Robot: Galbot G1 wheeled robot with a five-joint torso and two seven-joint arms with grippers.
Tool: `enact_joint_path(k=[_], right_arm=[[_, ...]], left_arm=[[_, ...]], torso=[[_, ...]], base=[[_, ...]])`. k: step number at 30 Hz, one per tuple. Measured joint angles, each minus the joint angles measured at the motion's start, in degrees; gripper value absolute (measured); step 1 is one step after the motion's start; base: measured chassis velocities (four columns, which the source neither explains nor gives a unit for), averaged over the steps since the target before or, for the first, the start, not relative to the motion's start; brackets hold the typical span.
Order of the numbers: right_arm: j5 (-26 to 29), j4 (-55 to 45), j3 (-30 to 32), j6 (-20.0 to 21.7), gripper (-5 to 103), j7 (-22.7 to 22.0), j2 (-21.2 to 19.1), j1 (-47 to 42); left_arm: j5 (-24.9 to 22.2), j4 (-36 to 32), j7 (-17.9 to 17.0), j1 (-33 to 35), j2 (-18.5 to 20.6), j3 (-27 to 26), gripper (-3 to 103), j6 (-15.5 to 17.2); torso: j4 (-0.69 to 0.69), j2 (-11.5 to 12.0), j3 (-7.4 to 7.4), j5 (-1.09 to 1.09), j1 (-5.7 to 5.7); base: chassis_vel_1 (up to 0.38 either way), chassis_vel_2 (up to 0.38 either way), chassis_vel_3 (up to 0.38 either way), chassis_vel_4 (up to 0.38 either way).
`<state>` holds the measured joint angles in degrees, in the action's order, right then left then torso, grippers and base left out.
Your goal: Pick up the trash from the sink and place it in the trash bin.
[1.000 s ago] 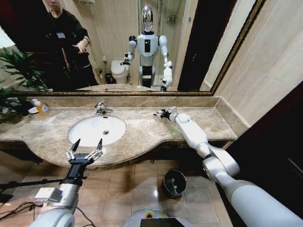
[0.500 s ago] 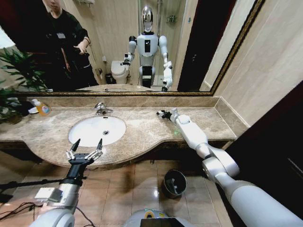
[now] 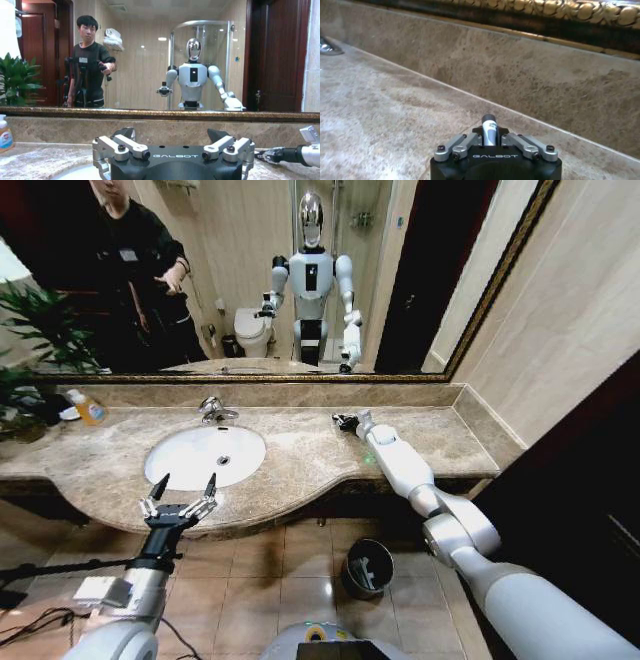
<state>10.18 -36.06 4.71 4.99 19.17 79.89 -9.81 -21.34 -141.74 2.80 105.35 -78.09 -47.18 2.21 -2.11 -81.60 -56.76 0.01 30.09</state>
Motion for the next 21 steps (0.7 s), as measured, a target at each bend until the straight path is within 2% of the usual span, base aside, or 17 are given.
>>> enact_joint_path(k=[4, 5, 6, 8, 10, 13, 14, 19, 21], right_arm=[[1.74, -4.38, -0.20, -0.05, 15, -2.23, -1.25, -1.72], [4.32, -9.63, -0.76, 0.79, 15, -3.98, -3.12, -4.10], [4.32, -9.63, -0.76, 0.79, 15, -3.98, -3.12, -4.10], [7.71, -16.90, -1.01, 1.97, 15, -6.23, -5.77, -8.02], [8.33, -18.71, -0.95, 2.18, 15, -6.71, -6.37, -9.05], [12.84, -30.15, -0.16, 3.13, 15, -10.41, -10.23, -15.92], [12.84, -30.15, -0.16, 3.13, 15, -10.41, -10.23, -15.92], [16.77, -43.52, 2.86, 5.04, 15, -13.01, -15.03, -24.42], [18.58, -51.66, 6.12, 5.90, 15, -13.28, -17.99, -31.01]], left_arm=[[0.00, 0.00, 0.00, 0.00, 0.00, 0.00, 100, 0.00], [0.00, 0.00, 0.00, 0.00, 0.00, 0.00, 100, 0.00], [0.00, 0.00, 0.00, 0.00, 0.00, 0.00, 100, 0.00], [0.00, 0.00, 0.01, 0.00, 0.00, 0.00, 100, 0.00], [0.00, 0.00, 0.00, 0.00, 0.00, 0.00, 100, 0.00], [0.00, 0.00, 0.00, 0.00, 0.00, 0.00, 100, 0.00], [0.00, 0.00, 0.00, 0.00, 0.00, 0.00, 100, 0.00], [0.00, 0.00, 0.01, 0.00, 0.00, 0.00, 100, 0.00], [0.00, 0.00, 0.02, 0.00, 0.00, 0.00, 100, 0.00]], torso=[[-0.01, 0.00, 0.00, 0.00, 0.01], [0.00, 0.00, 0.01, -0.01, 0.00], [0.00, 0.00, 0.01, -0.01, 0.00], [0.01, 0.00, 0.01, 0.01, 0.00], [0.01, 0.00, 0.01, 0.00, 0.00], [0.01, 0.00, 0.01, 0.01, 0.00], [0.01, 0.00, 0.01, 0.01, 0.00], [0.00, 0.00, 0.02, 0.01, -0.01], [0.00, 0.00, 0.02, 0.00, -0.01]], base=[[0.000, 0.000, 0.000, 0.000], [0.000, 0.000, 0.000, 0.000], [0.000, 0.000, 0.000, 0.000], [0.000, 0.000, 0.000, 0.000], [0.000, 0.000, 0.000, 0.000], [0.000, 0.000, 0.000, 0.000], [0.000, 0.000, 0.000, 0.000], [0.000, 0.000, 0.000, 0.000], [0.000, 0.000, 0.000, 0.000]])
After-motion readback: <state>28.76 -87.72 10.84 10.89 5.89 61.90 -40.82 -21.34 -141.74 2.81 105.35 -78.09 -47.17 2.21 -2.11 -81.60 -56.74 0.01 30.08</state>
